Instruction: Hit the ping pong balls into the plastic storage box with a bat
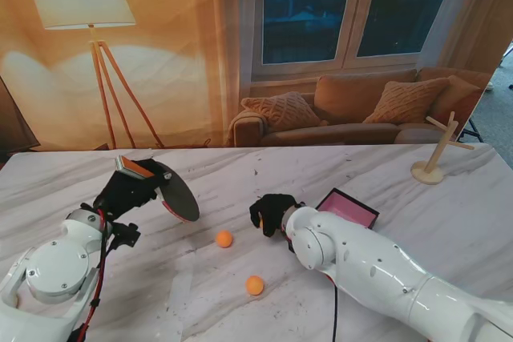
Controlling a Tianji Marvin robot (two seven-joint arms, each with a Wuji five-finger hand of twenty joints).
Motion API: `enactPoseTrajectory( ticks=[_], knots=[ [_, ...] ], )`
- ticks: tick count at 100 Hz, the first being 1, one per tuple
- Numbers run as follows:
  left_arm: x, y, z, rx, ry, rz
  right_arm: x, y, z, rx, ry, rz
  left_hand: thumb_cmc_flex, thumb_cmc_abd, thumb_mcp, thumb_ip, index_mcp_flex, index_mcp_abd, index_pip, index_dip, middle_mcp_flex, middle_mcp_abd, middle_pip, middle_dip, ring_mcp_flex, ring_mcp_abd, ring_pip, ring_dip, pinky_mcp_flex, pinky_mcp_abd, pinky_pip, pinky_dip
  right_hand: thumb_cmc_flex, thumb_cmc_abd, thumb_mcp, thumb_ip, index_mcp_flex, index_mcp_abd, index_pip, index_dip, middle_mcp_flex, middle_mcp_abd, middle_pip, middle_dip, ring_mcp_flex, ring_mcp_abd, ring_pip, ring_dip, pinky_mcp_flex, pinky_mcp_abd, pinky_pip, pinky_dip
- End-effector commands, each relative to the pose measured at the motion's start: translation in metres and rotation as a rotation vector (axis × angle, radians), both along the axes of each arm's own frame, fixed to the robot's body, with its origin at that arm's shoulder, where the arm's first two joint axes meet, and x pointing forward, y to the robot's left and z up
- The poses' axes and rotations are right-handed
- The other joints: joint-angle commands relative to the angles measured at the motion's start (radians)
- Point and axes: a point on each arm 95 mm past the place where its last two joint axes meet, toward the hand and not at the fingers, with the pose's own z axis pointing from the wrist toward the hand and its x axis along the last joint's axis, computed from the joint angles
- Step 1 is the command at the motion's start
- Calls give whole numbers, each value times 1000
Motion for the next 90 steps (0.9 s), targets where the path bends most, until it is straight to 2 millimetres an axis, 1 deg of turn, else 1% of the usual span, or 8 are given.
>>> enactPoseTrajectory(
  ticks=[1,16,36,39,59,90],
  knots=[
    [-2,-1,1,0,0,-15,-1,1,-4,-4,9,-2,-4,53,76,22,62,15,43,18,50,-48,35,-4,38,22,42,5,17,-97,85,-49,39,-18,79,-23,41,18,60,-29,57,-1,24,36,42,19,12,-23,24,8,50,-37],
    [-3,-1,2,-1,-2,-16,0,0,-8,3,0,-13,-4,56,76,22,62,16,43,18,50,-48,35,-4,38,22,42,5,17,-97,84,-49,54,-8,87,-16,67,24,113,-47,123,4,34,40,69,22,-3,-35,45,14,45,-52],
    [-3,-3,2,-5,4,-18,0,0,-12,12,3,-21,-4,55,76,22,62,15,43,19,50,-48,35,-3,38,22,42,5,17,-97,84,-48,71,-1,93,-14,90,26,149,-62,155,6,32,37,92,19,-8,-39,62,15,45,-61],
    [-3,-3,2,-5,5,-18,0,0,-12,13,4,-22,-4,55,76,22,61,15,43,19,50,-48,35,-3,38,22,42,5,17,-97,84,-48,77,5,89,-14,90,27,158,-80,164,7,24,34,94,22,-12,-38,61,16,46,-65],
    [-3,-5,2,-4,8,-16,0,-1,-15,22,5,-25,-5,55,76,22,62,15,43,19,50,-48,35,-3,38,22,42,6,17,-97,84,-47,101,32,84,-12,139,22,187,-118,230,7,-2,7,132,26,-35,-50,95,26,36,-86],
    [-2,-7,2,-6,13,-12,-2,-1,-6,60,-15,-23,-4,55,76,22,60,15,44,21,50,-48,35,-3,38,22,42,6,17,-97,83,-47,118,67,78,-12,236,4,239,-160,326,-2,-11,-20,200,28,-43,-50,157,44,46,-100]
  ],
)
